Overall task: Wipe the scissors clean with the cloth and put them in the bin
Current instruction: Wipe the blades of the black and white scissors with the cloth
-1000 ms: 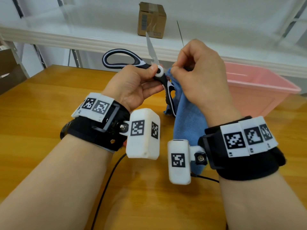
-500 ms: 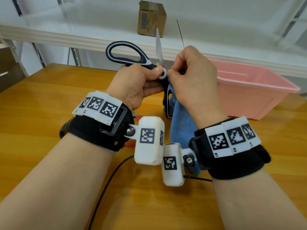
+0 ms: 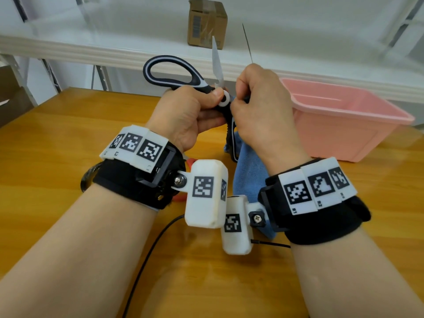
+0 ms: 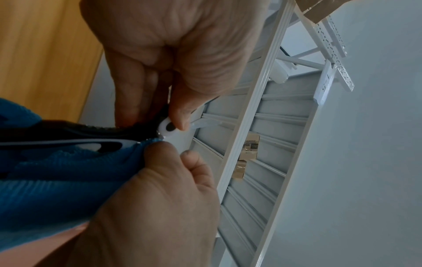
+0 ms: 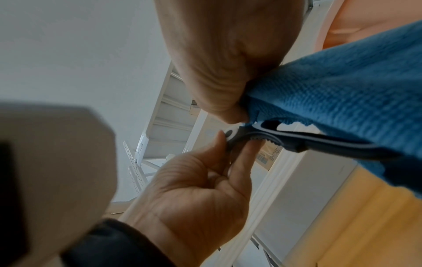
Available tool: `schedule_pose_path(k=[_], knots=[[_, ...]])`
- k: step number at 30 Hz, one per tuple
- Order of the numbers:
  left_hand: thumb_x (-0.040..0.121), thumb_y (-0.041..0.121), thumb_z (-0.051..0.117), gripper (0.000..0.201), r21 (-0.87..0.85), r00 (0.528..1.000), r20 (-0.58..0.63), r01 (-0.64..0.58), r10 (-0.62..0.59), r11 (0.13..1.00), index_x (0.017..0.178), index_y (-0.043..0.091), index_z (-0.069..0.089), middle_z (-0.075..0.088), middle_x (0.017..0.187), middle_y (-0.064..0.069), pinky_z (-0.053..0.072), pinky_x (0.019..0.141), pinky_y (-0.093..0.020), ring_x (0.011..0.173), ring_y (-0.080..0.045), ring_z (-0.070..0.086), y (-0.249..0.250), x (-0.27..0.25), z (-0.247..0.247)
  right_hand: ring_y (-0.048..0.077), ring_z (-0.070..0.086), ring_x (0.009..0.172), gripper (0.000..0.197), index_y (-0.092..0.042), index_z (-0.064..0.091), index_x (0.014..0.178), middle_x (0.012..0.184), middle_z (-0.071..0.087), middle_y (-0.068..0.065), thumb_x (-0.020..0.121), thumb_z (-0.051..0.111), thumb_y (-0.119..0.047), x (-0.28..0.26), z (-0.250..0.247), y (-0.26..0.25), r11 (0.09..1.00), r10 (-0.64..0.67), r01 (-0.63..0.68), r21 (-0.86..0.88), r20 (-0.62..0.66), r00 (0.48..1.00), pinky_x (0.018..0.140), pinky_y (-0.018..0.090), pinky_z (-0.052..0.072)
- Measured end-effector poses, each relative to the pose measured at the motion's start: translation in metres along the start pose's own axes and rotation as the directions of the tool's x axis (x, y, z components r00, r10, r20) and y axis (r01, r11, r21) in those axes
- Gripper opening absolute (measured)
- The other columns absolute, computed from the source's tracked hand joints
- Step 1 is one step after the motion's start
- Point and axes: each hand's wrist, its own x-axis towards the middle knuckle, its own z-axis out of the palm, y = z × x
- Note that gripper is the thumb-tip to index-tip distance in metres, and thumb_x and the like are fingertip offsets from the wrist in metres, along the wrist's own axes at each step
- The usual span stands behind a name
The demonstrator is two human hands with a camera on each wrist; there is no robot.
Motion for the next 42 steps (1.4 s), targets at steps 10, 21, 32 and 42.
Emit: schedule_pose_path(k=[10,21,32,42], knots=[[0.091,0.000,0.059,0.018,-0.061,0.999,0.029,0.027,-0.025,0.998,0.107,-0.006,0.064,0.072,0.097,-0.017,0.060,0.069,-0.035,0.088,-0.028,0.073,0.001,-0.001,-0.002,0.015,0.049,0.079,0.019,-0.020,0.047,0.082,0.090,0.055,0.001,0.084,0.055,-0.002,0.001,-0.002,0.000,0.999,0.036,-0.036,-0.006,-0.044,0.998,0.061,0.024,0.036],[0.093,0.004,0.058,0.015,-0.094,0.997,0.064,0.045,-0.039,0.995,0.105,-0.002,0.065,0.073,0.094,-0.013,0.061,0.071,-0.033,0.090,-0.026,0.073,0.005,-0.002,-0.003,0.007,0.053,0.072,0.020,-0.023,0.049,0.079,0.078,0.059,-0.007,0.083,0.063,-0.009,0.003,-0.008,-0.002,0.994,0.059,-0.049,0.093,-0.111,0.992,0.061,0.021,0.042],[0.091,0.000,0.059,0.023,-0.059,1.000,0.020,-0.005,0.006,0.998,0.112,-0.008,0.063,0.073,0.096,-0.015,0.060,0.072,-0.035,0.085,-0.025,0.073,0.001,-0.002,0.000,0.017,0.050,0.080,0.021,-0.020,0.047,0.078,0.086,0.058,0.002,0.087,0.053,-0.002,-0.001,0.001,-0.005,0.999,-0.004,0.000,-0.054,-0.080,0.997,0.066,0.029,0.037],[0.093,0.000,0.057,0.015,-0.075,0.999,0.044,0.023,-0.020,0.997,0.104,-0.005,0.065,0.072,0.100,-0.019,0.061,0.075,-0.037,0.088,-0.028,0.073,0.000,-0.001,0.001,0.017,0.047,0.079,0.023,-0.020,0.044,0.082,0.092,0.052,0.002,0.087,0.053,0.001,-0.001,-0.002,-0.002,0.996,0.032,-0.038,-0.076,-0.088,0.996,0.064,0.026,0.032]])
